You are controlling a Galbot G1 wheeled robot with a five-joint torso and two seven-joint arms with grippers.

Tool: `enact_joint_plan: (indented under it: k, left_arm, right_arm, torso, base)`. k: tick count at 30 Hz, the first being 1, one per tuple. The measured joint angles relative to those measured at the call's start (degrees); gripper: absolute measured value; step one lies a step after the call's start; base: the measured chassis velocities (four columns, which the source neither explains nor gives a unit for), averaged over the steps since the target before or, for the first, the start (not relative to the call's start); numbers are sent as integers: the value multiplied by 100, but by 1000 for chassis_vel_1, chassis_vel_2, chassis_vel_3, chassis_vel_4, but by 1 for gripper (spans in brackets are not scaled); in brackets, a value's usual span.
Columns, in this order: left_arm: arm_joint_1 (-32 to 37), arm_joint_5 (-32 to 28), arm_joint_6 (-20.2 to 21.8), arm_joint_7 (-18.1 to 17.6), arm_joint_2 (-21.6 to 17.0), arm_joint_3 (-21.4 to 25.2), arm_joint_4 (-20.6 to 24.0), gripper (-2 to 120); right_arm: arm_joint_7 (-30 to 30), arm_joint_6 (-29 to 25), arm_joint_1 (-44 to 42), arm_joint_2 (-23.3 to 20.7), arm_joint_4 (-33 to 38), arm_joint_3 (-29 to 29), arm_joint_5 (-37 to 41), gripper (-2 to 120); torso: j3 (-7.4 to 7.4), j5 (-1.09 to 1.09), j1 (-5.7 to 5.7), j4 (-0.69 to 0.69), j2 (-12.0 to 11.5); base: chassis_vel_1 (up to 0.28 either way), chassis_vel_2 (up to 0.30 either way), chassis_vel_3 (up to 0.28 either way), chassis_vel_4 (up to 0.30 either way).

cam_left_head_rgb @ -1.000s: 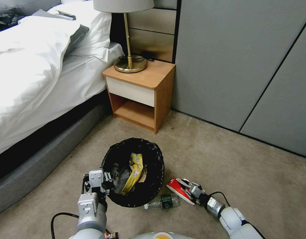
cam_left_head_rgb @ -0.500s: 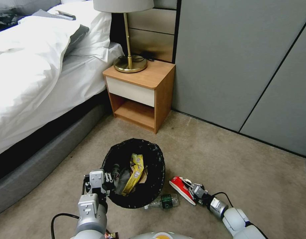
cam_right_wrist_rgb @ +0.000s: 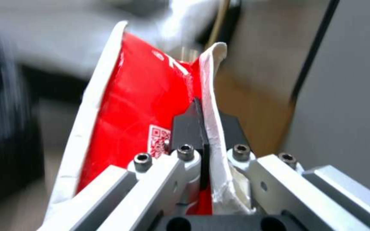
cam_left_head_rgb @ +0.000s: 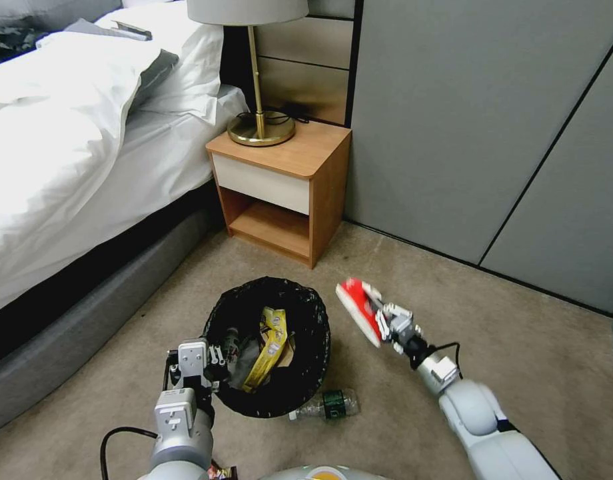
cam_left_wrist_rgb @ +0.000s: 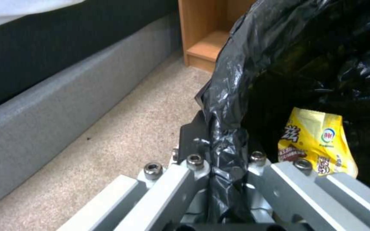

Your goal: Pick up the trash bin, then pick up the garbage from the floor and place it into the trash bin.

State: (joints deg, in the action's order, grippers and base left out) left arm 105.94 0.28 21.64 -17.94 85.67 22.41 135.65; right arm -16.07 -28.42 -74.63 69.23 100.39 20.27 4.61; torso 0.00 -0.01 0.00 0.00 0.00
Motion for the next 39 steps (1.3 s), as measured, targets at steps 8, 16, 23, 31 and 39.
enact_joint_plan:
  k: [8,16,23,31,39]
  left_arm:
    - [21,99,-5,7,7,-81,-3,1]
    - [35,178,-27,11,25,-151,-23,1]
    - [77,248,-57,14,49,-198,-23,1]
    - [107,306,-69,17,62,-240,-24,1]
    - [151,313,-83,20,61,-255,9,1]
  right_arm:
    - [281,477,-134,-261,1935,-370,287,0]
    - [322,647,-323,-500,2147,-1021,122,0]
    - [302,596,-441,-394,1868,-1462,-203,0]
    - [300,576,-353,-87,1202,-1847,-364,0]
    - [419,520,-317,110,596,-2013,-517,0]
  torso:
    - [0,0,0,0,0]
    - [0,1,0,0,0]
    - [0,1,0,0,0]
    - [0,1,0,1,0]
    - [0,1,0,0,0]
  base:
    - [0,0,0,0]
    - [0,0,0,0]
    - [0,0,0,0]
    - [0,0,0,0]
    - [0,0,0,0]
